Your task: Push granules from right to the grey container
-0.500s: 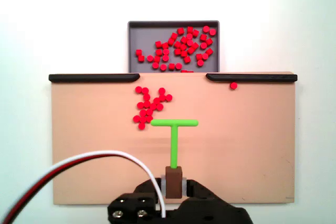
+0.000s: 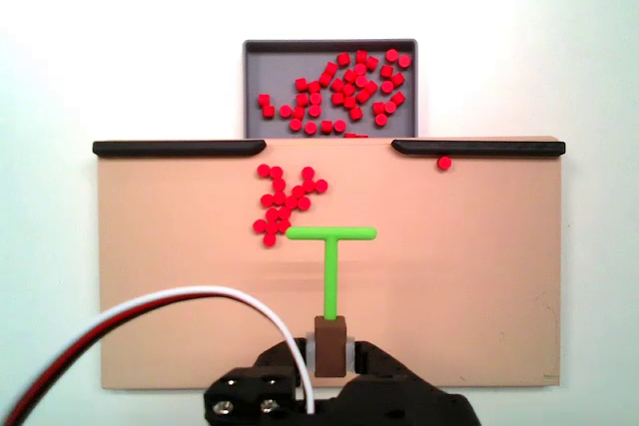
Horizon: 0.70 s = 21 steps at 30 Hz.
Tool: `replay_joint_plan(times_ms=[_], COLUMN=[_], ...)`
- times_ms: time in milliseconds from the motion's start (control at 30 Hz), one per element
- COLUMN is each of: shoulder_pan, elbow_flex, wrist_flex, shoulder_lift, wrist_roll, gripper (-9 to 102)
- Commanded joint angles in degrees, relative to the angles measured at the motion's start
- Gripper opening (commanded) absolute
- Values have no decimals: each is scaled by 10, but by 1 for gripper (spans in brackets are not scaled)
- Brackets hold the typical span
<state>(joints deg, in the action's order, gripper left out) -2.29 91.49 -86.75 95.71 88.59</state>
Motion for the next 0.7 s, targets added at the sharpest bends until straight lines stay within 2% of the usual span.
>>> replay_joint_plan(times_ms=[0, 667], shoulder_pan=[-1, -3], elbow_flex=[-3, -4], wrist_flex=[1, 4], shoulder_lift=[14, 16], wrist_roll=[5, 37], gripper=[0, 0])
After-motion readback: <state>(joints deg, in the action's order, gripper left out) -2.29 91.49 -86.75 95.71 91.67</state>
